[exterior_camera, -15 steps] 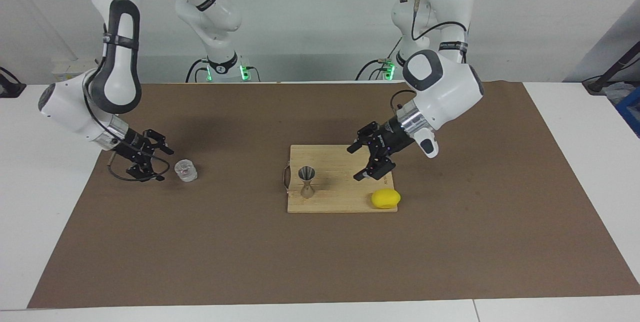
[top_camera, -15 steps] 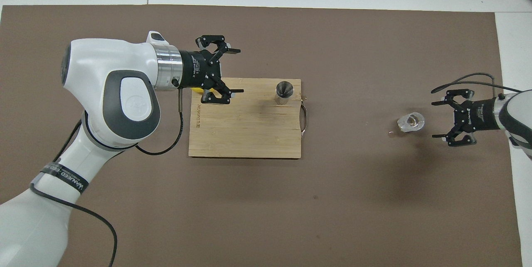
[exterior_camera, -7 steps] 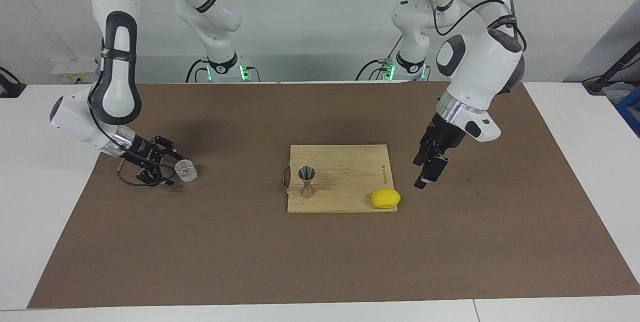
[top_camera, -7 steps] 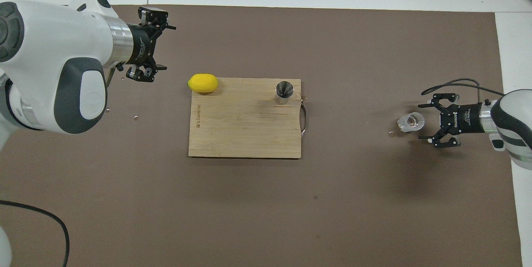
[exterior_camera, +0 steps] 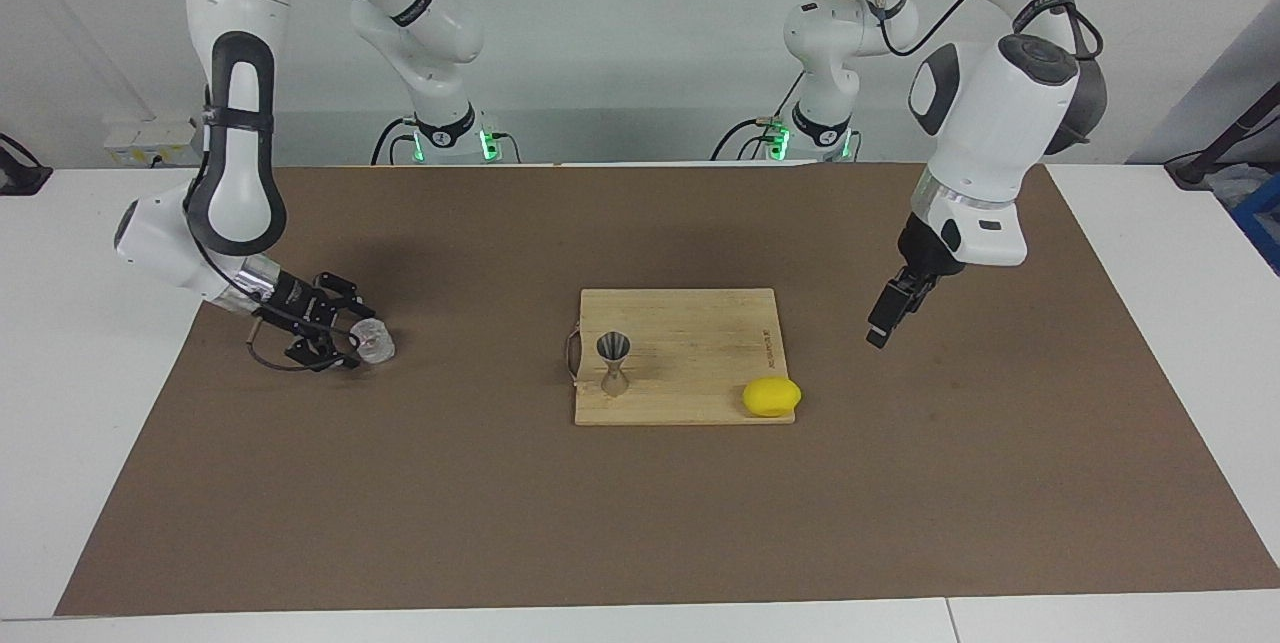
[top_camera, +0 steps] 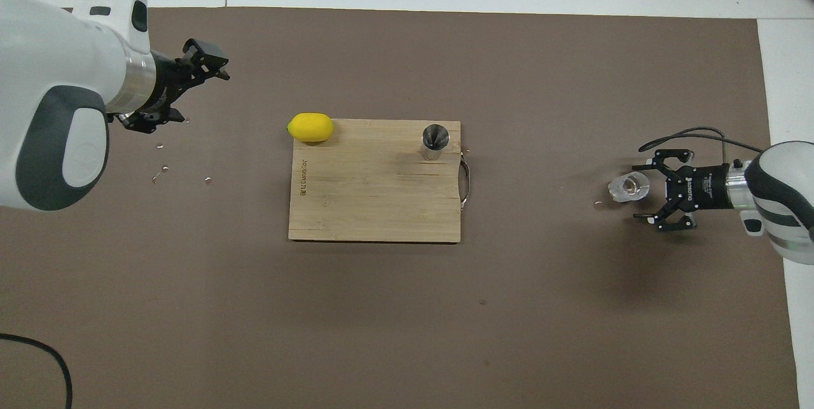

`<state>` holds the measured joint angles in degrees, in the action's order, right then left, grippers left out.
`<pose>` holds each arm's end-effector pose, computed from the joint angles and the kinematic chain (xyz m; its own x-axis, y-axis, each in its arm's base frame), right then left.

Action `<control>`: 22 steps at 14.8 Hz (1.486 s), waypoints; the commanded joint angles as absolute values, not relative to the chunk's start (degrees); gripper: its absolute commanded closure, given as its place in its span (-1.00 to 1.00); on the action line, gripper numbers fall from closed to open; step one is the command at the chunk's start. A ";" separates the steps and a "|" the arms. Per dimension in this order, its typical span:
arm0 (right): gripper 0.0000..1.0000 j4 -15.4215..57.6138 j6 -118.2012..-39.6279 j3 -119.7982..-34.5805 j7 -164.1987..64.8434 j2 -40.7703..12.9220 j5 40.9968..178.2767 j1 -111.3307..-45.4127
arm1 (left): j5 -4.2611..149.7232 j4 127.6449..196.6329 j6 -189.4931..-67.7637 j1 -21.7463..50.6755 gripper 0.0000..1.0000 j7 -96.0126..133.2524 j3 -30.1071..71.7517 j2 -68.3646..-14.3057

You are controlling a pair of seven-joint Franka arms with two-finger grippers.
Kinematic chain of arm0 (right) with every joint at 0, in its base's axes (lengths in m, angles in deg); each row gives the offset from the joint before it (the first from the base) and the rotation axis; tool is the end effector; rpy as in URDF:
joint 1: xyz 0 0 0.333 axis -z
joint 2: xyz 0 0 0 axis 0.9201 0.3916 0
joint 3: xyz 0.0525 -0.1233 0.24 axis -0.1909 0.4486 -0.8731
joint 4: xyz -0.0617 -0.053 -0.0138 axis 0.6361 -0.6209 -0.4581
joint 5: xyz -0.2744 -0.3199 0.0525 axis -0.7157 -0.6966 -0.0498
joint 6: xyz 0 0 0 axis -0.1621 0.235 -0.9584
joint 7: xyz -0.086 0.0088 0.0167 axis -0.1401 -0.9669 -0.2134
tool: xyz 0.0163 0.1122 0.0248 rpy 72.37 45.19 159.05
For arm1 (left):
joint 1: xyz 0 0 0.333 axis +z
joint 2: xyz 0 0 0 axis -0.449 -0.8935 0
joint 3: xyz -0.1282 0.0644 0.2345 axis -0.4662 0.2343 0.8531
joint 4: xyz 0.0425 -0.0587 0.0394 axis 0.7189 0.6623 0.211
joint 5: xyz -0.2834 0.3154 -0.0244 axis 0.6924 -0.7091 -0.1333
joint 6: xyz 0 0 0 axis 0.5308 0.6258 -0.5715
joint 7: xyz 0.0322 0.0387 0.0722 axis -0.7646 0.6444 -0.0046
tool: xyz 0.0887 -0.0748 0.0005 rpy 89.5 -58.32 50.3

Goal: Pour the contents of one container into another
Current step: 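Retract the left gripper while the right gripper grasps the glass cup, then lift the glass cup with the right gripper toward the board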

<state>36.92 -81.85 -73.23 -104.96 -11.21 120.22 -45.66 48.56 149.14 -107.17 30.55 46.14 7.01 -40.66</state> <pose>0.5508 -0.1396 0.1924 -0.0185 -0.8011 -0.5982 -0.9985 0.0461 -0.0309 0.6422 -0.1403 0.4682 0.8486 0.5184 0.1057 0.4952 -0.8486 0.1861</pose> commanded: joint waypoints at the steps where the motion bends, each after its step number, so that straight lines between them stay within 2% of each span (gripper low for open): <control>1: -1.00 38.02 -82.34 -73.50 -102.50 -11.51 122.03 -45.59 | 47.51 150.06 -100.75 32.64 -1.00 30.93 6.71 -37.61; 5: -1.00 38.19 -83.65 -73.59 -100.75 -11.34 125.01 -46.12 | 45.94 149.71 -91.95 35.82 -1.00 7.52 6.80 -34.80; 10: -0.96 38.19 -83.22 -73.59 -100.74 -11.34 125.01 -46.12 | 43.46 146.37 -79.56 35.56 -1.00 1.95 7.58 -32.59; 11: -0.85 38.11 -82.96 -73.59 -100.74 -11.34 125.01 -46.12 | 43.81 146.28 -78.85 34.08 -1.00 1.95 10.29 -32.51; 13: -0.31 37.84 -82.96 -73.68 -100.92 -11.42 125.01 -46.12 | 44.86 146.19 -79.10 26.62 -1.00 1.95 18.45 -31.45; 17: 0.83 37.31 -82.96 -73.59 -101.80 -11.69 125.10 -46.12 | 48.74 145.93 -78.58 27.82 -1.00 2.04 18.76 -29.87; 18: 0.97 37.05 -82.96 -73.59 -101.88 -11.95 125.10 -46.12 | 48.74 145.32 -78.23 27.48 -1.00 2.03 18.67 -29.87; 22: 1.00 35.03 -82.52 -73.94 -106.96 -13.70 124.93 -46.20 | 48.65 141.36 -74.89 27.03 -1.00 1.95 19.02 -30.57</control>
<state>35.70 -82.22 -73.33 -103.99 -11.75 123.31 -46.32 48.27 143.97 -77.77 27.69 2.60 18.31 -30.15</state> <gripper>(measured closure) 0.493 0.000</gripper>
